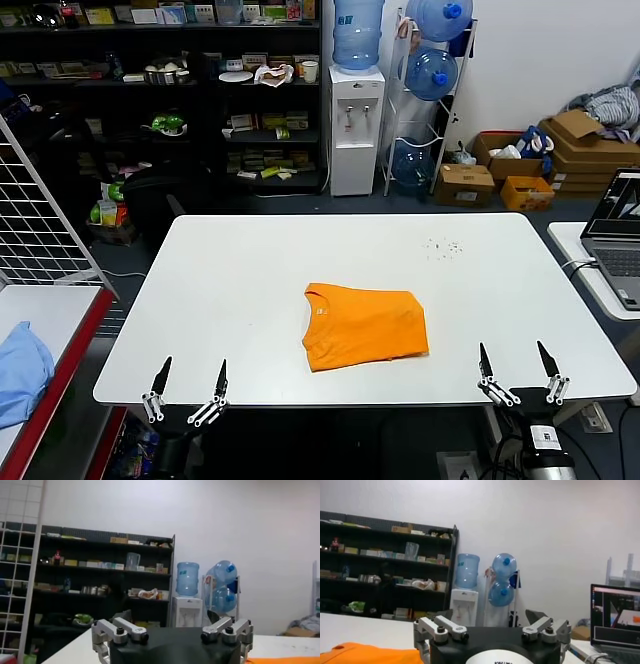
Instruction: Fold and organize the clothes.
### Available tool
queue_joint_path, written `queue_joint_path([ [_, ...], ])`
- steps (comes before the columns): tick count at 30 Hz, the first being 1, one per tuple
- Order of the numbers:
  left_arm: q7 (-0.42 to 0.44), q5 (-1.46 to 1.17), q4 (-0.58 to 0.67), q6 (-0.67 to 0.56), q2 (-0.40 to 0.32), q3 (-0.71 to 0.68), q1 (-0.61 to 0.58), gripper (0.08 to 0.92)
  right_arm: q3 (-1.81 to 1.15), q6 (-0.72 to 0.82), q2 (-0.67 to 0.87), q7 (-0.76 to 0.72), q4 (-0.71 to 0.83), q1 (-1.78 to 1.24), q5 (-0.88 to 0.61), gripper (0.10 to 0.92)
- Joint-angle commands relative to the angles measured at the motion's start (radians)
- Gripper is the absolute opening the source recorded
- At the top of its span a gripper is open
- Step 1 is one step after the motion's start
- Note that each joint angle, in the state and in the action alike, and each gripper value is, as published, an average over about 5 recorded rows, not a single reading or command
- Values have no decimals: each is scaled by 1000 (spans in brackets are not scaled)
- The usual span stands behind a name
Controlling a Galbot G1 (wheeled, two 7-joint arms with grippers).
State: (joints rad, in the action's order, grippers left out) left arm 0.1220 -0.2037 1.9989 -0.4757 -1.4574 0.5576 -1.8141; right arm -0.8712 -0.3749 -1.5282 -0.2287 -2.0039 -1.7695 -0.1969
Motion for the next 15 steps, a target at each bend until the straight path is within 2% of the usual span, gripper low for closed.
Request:
queue_joint_path([
  [1, 7, 22, -7, -16, -20, 21, -18, 921, 0, -34, -29, -7, 14, -2, 10, 921],
  [15, 10, 31, 7, -7, -19, 16, -26, 921, 3, -33, -34, -3, 1, -9, 12, 921],
])
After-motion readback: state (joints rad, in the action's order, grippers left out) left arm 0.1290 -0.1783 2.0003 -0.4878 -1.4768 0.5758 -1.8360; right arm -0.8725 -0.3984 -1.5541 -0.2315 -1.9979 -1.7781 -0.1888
